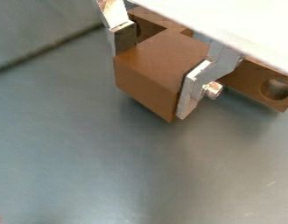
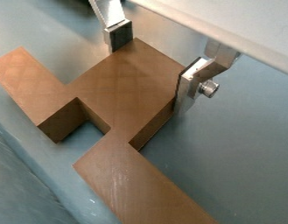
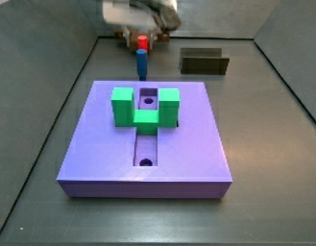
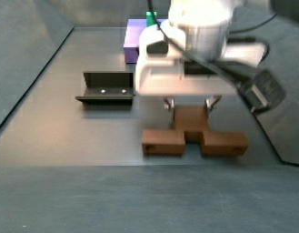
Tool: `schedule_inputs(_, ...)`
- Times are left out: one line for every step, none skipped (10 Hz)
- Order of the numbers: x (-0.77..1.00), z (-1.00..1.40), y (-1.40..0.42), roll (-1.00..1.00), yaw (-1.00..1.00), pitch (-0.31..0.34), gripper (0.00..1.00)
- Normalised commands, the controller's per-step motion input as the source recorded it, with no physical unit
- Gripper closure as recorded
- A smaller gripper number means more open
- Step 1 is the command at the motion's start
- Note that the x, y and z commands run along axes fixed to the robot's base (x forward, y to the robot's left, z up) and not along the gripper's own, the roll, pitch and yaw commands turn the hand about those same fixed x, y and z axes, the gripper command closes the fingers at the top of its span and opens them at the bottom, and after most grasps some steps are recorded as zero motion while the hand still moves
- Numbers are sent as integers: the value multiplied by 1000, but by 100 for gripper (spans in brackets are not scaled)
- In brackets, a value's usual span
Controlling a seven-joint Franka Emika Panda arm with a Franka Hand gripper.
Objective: Pick up the brown object. Move up. Place the brown object on the fixture. Regrasp the brown object. Move to above the board. Insert the brown object.
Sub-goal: Move up, then place the brown object on the fixture.
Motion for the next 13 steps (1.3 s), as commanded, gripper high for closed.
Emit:
schedule_inputs(-20,640,-26,10,28,44,100)
schedule_inputs(-1,348,-5,50,12,41,100)
schedule_inputs(51,0,0,0,0,0,100)
schedule_inputs(251,-51,0,0,-140,34,100)
schedule_inputs(434,211,-51,-789,-317,-123,100)
schedule_inputs(571,417,-71,-1000,-340,-54,100)
schedule_inputs(846,617,-403,-706,-143,203,100)
schedule_inputs(866,629,-449,-657,-100,183,100)
schedule_inputs(883,609,-454,-631,-83,169,100)
schedule_inputs(980,520,-483,-491,-17,203,100)
schedule_inputs(969,429,-374,-554,0,214,100)
schedule_inputs(960,366,-320,-509,0,143,100)
schedule_inputs(949,340,-277,-580,0,109,100)
